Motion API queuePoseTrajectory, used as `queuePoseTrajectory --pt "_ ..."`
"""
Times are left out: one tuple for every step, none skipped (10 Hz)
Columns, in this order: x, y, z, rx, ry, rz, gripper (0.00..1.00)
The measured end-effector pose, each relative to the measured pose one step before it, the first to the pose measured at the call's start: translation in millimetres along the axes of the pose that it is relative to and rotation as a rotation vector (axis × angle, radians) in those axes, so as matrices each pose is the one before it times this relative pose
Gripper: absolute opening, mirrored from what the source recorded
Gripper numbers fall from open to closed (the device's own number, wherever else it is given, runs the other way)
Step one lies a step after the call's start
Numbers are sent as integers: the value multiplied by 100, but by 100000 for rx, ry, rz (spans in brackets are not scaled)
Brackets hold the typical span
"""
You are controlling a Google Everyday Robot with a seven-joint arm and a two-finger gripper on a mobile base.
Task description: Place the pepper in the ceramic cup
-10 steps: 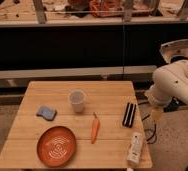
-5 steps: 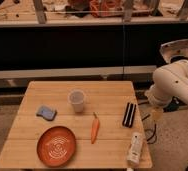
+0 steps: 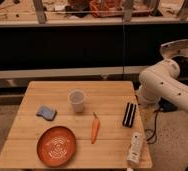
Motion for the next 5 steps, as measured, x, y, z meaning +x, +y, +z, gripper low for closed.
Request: queuePoseTrajectory --pt "-904 -212 4 559 632 -1914 80" --pt "-515 -40 90 327 680 -2475 80" --pt "-1015 -61 163 295 738 -3553 80" --pt "-1522 -362 54 594 332 -3637 80" --pt "-1331 -365 53 477 388 -3311 80"
